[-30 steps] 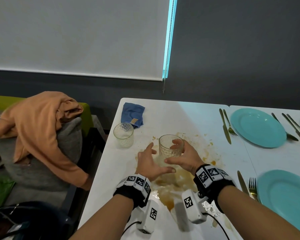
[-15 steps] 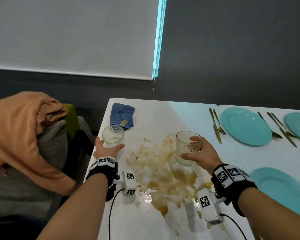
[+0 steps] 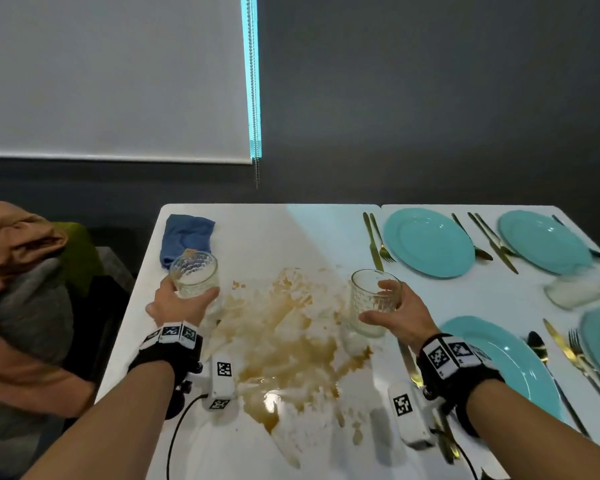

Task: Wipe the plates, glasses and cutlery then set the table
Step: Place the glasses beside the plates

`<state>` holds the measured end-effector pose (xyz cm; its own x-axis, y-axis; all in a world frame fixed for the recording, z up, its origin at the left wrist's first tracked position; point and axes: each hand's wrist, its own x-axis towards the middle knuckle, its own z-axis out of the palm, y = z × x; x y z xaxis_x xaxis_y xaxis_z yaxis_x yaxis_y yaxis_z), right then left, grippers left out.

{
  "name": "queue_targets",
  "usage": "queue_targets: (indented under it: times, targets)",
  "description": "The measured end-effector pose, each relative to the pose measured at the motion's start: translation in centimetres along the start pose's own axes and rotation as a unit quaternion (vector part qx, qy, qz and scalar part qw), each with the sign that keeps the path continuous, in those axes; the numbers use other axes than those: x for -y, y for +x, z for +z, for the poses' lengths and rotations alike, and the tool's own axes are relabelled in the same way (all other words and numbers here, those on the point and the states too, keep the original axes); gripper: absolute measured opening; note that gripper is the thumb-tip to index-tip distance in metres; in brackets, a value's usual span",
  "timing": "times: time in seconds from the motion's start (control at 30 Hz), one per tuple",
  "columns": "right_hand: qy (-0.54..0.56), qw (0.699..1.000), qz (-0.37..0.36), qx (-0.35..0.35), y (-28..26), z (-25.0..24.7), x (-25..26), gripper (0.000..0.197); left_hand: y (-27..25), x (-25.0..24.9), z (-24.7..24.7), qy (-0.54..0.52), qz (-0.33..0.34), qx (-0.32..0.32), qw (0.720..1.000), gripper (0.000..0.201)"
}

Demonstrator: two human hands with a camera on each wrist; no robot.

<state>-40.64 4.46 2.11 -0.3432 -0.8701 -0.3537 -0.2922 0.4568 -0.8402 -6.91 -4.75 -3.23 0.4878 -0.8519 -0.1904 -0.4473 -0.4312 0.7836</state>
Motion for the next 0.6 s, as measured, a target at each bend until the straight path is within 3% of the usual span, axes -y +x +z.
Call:
queue_targets:
  times: [0.2, 0.47, 0.6]
  targets:
    - [-0.018, 0.999, 0.012, -0.037, 2.7, -7.5, -2.4, 0.071, -5.6, -5.7, 4.2, -0.040, 0.047, 0.032, 0.998, 0.070]
    - [-0.004, 0.992, 0.032, -0.120, 5.8, -18.2, -6.3, 0.079, -15.3, -13.0, 13.9, -0.061, 0.082, 0.138, 0.985, 0.098]
    - [-0.006, 0.988, 0.047, -0.149, 7.4, -22.1, -8.3, 0.080, -19.2, -15.4, 18.2, -0.062, 0.101, 0.167, 0.979, 0.096]
